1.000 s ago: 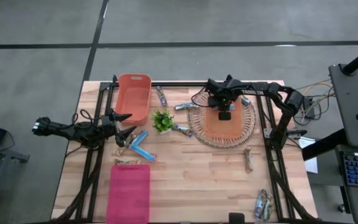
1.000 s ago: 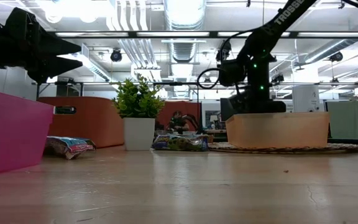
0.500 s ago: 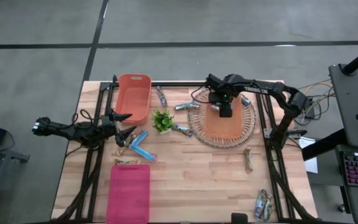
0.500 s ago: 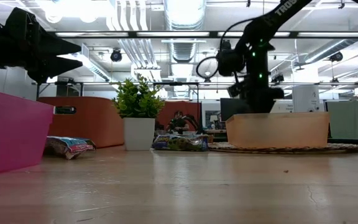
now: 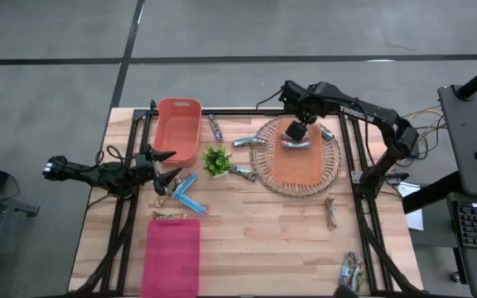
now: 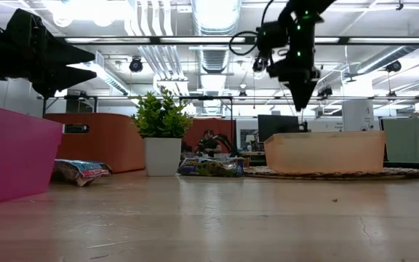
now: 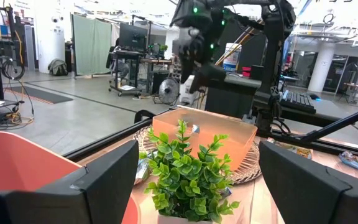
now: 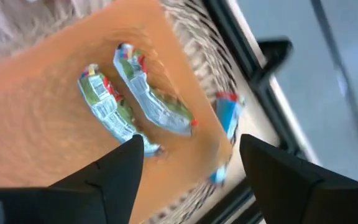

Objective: Pick and place Granola Bars by type
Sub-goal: Put the top red granola bar into the right orange bin

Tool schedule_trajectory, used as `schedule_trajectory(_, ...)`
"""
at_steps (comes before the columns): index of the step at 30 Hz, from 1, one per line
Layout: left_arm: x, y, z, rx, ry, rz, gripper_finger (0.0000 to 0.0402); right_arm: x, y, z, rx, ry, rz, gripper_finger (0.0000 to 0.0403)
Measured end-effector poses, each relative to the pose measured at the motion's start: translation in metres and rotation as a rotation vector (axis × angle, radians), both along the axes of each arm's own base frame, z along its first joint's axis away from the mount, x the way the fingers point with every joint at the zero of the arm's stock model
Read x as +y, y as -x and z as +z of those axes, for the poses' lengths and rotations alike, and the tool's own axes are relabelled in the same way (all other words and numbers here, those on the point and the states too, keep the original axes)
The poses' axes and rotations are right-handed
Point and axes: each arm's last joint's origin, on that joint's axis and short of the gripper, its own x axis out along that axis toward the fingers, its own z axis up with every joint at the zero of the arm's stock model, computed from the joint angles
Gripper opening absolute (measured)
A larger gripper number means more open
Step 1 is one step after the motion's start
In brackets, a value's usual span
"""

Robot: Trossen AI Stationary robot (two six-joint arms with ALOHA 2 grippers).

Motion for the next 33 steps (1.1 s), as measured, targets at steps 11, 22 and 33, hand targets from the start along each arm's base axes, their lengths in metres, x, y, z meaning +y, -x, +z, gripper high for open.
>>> schedule_trajectory(11,0.0,0.0,0.0,0.0,0.0,0.0,0.0312,0.029,0.001,0.045,-0.191,-0.047,-0.412,0.0258)
schedule_trajectory(22,0.0,0.0,0.0,0.0,0.0,0.0,0.0312,0.103,-0.005,0.068,-0.323,-0.099,-0.394,0.0265)
schedule_trajectory(33,0.0,0.0,0.0,0.0,0.0,0.0,0.0312,0.157,-0.013,0.064,-0.292,-0.124,-0.218,0.0265)
